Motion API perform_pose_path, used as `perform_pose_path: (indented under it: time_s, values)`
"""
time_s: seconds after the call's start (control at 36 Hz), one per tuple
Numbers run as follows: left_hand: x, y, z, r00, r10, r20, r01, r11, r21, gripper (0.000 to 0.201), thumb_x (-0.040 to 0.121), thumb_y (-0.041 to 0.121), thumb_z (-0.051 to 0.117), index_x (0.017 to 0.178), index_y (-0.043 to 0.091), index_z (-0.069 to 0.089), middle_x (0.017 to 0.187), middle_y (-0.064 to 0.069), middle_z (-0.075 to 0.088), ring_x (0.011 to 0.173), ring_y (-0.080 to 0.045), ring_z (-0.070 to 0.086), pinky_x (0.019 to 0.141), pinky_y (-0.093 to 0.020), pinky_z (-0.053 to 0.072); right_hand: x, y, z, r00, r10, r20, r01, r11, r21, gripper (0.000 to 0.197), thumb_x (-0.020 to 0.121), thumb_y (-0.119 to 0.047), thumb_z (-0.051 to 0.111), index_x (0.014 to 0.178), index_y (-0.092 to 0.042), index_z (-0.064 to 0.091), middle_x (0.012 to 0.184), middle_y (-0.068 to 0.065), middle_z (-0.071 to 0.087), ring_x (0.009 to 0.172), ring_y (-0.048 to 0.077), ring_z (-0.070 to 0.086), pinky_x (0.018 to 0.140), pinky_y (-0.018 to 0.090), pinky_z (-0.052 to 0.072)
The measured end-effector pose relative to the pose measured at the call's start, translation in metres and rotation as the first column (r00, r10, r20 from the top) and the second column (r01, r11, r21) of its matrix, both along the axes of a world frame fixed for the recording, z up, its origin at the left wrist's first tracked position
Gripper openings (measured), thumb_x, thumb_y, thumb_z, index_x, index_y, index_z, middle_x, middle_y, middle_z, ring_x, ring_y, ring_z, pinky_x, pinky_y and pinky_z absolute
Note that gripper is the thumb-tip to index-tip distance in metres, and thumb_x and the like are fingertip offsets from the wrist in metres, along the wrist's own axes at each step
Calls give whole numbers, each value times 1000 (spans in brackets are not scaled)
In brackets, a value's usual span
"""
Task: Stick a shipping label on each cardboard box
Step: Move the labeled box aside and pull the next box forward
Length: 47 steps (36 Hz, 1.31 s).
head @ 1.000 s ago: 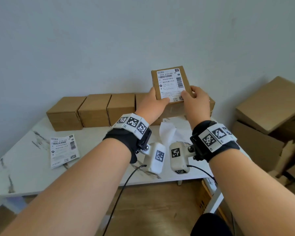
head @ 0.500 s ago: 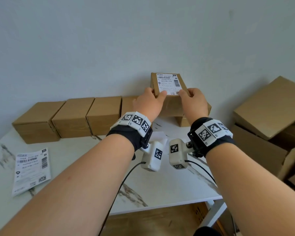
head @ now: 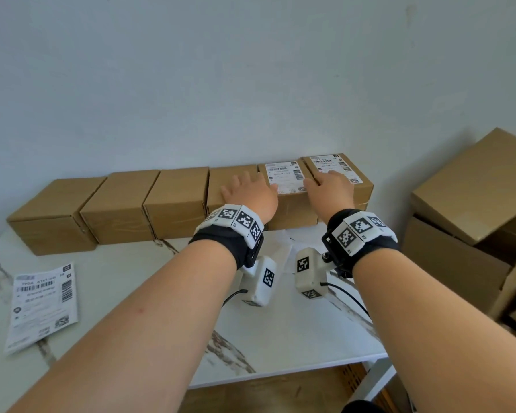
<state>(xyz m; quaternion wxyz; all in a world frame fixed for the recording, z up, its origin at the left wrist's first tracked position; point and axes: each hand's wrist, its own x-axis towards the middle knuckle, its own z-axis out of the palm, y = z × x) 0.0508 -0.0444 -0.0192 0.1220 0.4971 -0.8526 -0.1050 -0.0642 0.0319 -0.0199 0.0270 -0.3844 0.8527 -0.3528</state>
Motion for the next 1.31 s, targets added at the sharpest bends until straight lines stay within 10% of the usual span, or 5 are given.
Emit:
perform_pose_path:
  time_s: [0.31,0.67,0.97,1.17,1.31]
  values:
    - [38,-14,15,995,18,-102,-17,1000,20,42,96,16,38,137,13,45,143,-8,46,133,-29,38,113,-45,25,21,12,30,972,135,192,-82,962,-260,38,99,-20,47,135,-12,53,131,3,58,98,12,51,80,25,41]
    - [100,-16,-1,989,90,119,-81,994,-75,41,98,27,35,135,17,48,150,-3,34,140,-30,25,113,-53,19,78,-7,25,935,216,280,-204,976,-72,34,89,-12,52,117,5,61,112,23,66,91,31,69,89,49,54]
    - [98,-11,2,992,80,99,-82,996,18,43,100,26,31,139,15,46,159,-1,18,146,-27,9,116,-55,7,88,-19,27,951,239,195,-271,950,156,10,94,-12,47,92,-8,56,72,2,45,65,18,46,56,21,37]
    - [96,-17,4,990,108,-93,-99,990,97,41,99,25,30,130,12,54,150,-2,36,141,-25,27,116,-55,9,89,-17,33,945,321,-71,-280,899,337,31,97,-2,41,122,-3,59,81,3,47,111,24,58,90,25,45]
    - [98,-10,11,939,82,-334,-48,993,108,35,101,24,32,118,8,59,121,-11,60,115,-29,51,100,-44,41,91,-22,34,945,148,290,-194,972,134,32,96,-8,46,124,3,56,117,18,61,115,35,57,96,38,50]
